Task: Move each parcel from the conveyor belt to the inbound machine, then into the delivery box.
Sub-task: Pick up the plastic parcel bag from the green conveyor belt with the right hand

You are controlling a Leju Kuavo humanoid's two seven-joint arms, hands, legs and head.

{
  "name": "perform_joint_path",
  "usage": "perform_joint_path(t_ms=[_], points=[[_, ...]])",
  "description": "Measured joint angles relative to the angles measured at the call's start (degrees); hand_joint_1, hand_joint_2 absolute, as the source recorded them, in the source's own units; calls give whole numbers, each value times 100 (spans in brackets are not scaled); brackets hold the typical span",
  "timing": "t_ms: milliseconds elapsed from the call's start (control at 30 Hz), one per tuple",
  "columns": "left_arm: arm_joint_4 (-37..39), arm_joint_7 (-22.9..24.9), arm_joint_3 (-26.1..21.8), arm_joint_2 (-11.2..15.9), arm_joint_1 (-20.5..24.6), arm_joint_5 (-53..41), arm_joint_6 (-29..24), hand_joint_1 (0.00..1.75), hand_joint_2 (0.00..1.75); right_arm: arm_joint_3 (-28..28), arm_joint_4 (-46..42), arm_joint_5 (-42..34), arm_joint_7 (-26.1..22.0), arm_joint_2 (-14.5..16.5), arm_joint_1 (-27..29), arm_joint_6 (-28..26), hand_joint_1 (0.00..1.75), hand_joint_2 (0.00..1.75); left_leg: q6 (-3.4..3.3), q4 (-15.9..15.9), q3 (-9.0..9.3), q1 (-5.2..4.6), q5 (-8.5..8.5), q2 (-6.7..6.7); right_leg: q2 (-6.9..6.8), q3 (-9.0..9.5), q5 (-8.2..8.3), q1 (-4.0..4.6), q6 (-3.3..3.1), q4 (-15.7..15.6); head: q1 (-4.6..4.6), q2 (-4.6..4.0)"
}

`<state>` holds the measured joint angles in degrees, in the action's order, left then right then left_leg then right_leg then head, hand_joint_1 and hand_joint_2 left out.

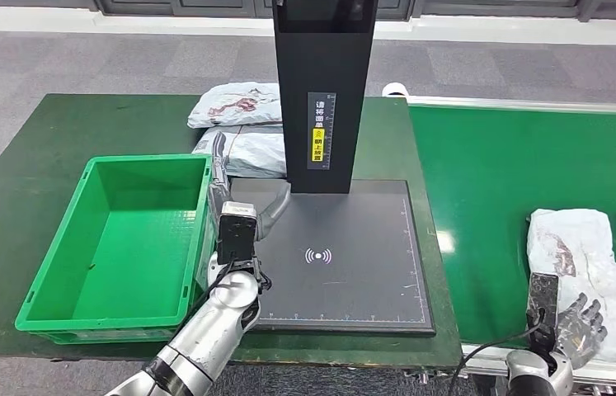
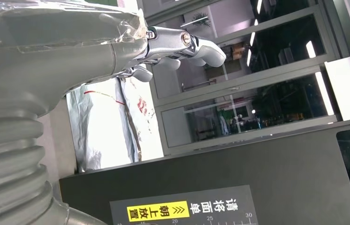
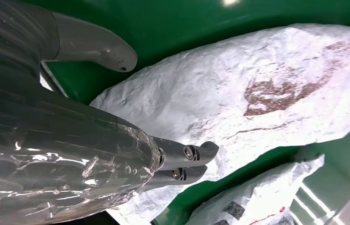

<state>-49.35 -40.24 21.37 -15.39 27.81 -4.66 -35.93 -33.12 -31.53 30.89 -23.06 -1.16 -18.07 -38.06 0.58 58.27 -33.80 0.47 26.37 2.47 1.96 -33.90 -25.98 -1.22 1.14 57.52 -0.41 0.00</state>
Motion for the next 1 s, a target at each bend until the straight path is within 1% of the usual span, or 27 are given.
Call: perform_joint_path(t_ms=[267, 333, 400, 467, 567, 633, 800, 1000], points=[[-2, 0, -19, -2, -1, 18, 6, 0, 175, 87, -50, 223, 283, -16, 52, 49, 0, 175, 0, 0, 0, 0, 0, -1, 0, 0, 0, 0, 0, 0, -1, 0], [-3, 0, -21, -3, -2, 17, 8, 0, 175, 110, -66, 354, 447, -24, 77, 20, 0, 175, 0, 0, 0, 0, 0, 0, 0, 0, 0, 0, 0, 0, -1, 0], [-9, 0, -21, -4, -9, -16, -8, 0, 175, 144, -86, 584, 710, -37, 129, -6, 88, 175, 0, 0, 0, 0, 0, 3, 0, 0, 0, 0, 0, 0, 0, 0], [-17, 0, -21, -6, -18, -52, -25, 0, 175, 209, -99, 881, 1117, -56, 201, 149, 175, 175, 0, 0, 1, 0, 0, 3, -1, 0, 0, 1, 0, -1, 0, 0], [-12, 0, -22, -12, -22, -66, 6, 0, 175, 362, -99, 1304, 1885, -113, 292, 810, 175, 175, -3, 0, 13, 7, 9, -17, 15, 11, -1, 12, 0, -11, -1, 0], [-3, 0, -22, -21, -21, -66, 28, 0, 175, 460, -98, 1410, 2145, -168, 321, 1117, 175, 175, -7, 0, 25, 16, 16, -31, 26, 25, -1, 20, 2, -22, 1, 0], [10, 0, -22, -37, -21, -66, 45, 0, 175, 593, -97, 1451, 2212, -253, 371, 1208, 175, 175, -21, 4, 28, 18, 10, -32, 22, 40, 10, 19, 18, -33, 1, 0], [15, 0, -22, -44, -21, -56, 17, 0, 175, 652, -95, 1514, 2236, -275, 378, 1308, 175, 175, -23, 5, 32, 19, 9, -31, 21, 50, 13, 20, 20, -36, -1, 0]])
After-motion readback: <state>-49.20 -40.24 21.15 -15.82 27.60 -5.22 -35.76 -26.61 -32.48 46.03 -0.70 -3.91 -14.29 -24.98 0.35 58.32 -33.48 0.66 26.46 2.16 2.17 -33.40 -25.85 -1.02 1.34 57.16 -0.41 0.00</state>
